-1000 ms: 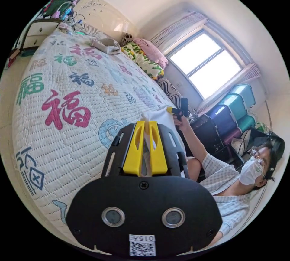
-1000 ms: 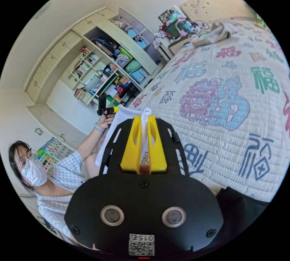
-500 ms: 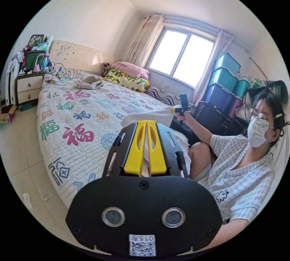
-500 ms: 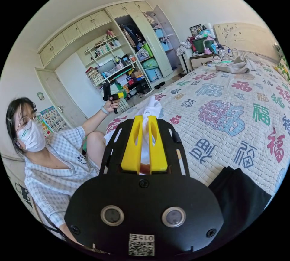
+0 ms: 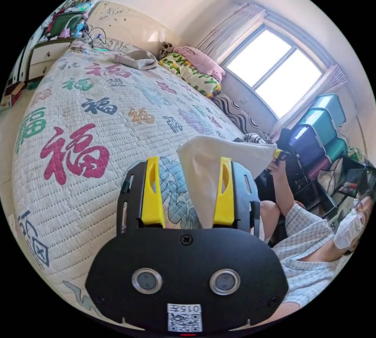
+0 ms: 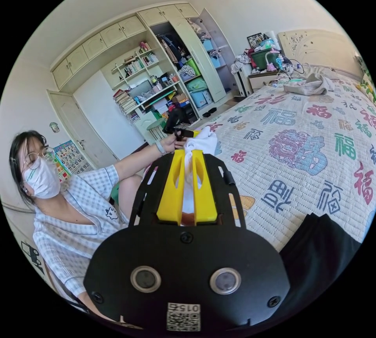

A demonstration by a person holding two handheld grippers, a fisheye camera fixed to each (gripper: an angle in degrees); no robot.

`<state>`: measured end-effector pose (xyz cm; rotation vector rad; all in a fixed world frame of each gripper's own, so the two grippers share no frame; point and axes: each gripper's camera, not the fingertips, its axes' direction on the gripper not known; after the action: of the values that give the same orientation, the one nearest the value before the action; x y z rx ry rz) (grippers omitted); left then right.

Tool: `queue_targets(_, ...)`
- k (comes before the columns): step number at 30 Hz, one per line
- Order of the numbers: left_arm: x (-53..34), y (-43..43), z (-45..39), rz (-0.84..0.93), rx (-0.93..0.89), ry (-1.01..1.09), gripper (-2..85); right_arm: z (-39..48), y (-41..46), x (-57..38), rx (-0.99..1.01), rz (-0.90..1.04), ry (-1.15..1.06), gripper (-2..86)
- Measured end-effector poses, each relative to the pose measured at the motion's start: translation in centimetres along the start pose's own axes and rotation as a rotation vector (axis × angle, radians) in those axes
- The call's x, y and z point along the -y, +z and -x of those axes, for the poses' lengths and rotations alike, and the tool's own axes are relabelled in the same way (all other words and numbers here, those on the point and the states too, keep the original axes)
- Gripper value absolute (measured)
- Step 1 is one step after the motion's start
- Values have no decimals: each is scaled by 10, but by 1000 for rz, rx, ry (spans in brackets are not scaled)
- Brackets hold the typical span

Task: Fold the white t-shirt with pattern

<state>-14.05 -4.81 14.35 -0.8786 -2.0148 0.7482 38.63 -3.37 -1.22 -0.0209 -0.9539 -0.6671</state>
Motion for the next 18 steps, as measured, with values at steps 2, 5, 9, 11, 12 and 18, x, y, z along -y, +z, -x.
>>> queue_targets(2,0,-3,-2,-46,-84,30,74,2,1,-8,-2,3,3,22)
queue_targets(5,-10,-31,-27,-154,-182,150,28,5,-1,-23,-32,-5,10,23)
queue_targets(9,-45,-67,-101,-75,-160,440,18,16,1,-49,18,45,-18,24)
queue_targets(11,-66,-75,-136,-23,-123,550,16,26,5,-63,43,88,-46,23)
queue_targets(12,-80,-76,-159,28,-118,613,15,32,9,-73,53,120,-62,24)
queue_targets(18,-159,-38,-236,271,30,774,17,47,67,-130,34,438,-72,32)
